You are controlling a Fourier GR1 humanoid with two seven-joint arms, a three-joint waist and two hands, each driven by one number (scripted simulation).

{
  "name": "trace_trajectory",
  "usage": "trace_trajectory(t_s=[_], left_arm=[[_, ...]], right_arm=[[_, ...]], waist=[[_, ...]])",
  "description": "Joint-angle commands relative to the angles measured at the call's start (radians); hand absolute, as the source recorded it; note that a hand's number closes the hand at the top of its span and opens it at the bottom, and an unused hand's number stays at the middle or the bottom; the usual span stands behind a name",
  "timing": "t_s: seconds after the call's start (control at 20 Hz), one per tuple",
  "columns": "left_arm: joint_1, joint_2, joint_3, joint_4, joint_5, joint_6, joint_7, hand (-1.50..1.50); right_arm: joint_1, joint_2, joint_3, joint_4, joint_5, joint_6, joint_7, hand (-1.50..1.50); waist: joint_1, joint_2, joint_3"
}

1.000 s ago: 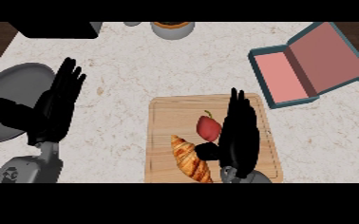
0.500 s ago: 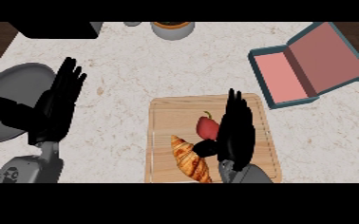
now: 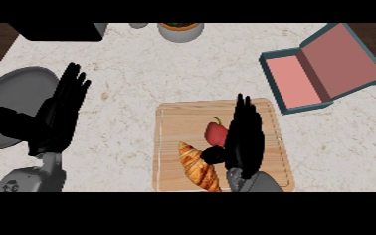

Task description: Pick the bell pepper from the cutting board and place it in the cardboard box

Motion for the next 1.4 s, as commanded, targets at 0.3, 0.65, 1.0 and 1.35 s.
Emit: trace_trajectory(t_s=[0.3, 0.65, 1.0, 1.35], left_arm=[[0.028, -0.046, -0.008, 0.009, -0.042, 0.007, -0.026, 0.00], [0.002, -0.086, -0.009, 0.067, -0.065, -0.003, -0.072, 0.00], [-0.026, -0.050, -0.021, 0.034, -0.036, -0.055, -0.018, 0.00], [-0.052, -0.099, -0.046, 0.025, -0.092, 0.015, 0.014, 0.00]], right_arm=[[-0.009, 0.013, 0.053, 0.103, 0.067, -0.010, 0.124, 1.50], [-0.190, 0.013, 0.080, 0.184, 0.023, 0.066, 0.107, 1.50], [-0.458, 0.013, 0.215, 0.331, -0.241, 0.231, -0.256, 1.50], [-0.752, 0.014, 0.286, 0.436, -0.393, 0.167, -0.259, 1.50]], waist=[[-0.003, 0.005, 0.002], [0.003, 0.008, 0.002], [0.079, 0.021, 0.001], [0.045, 0.012, 0.002]])
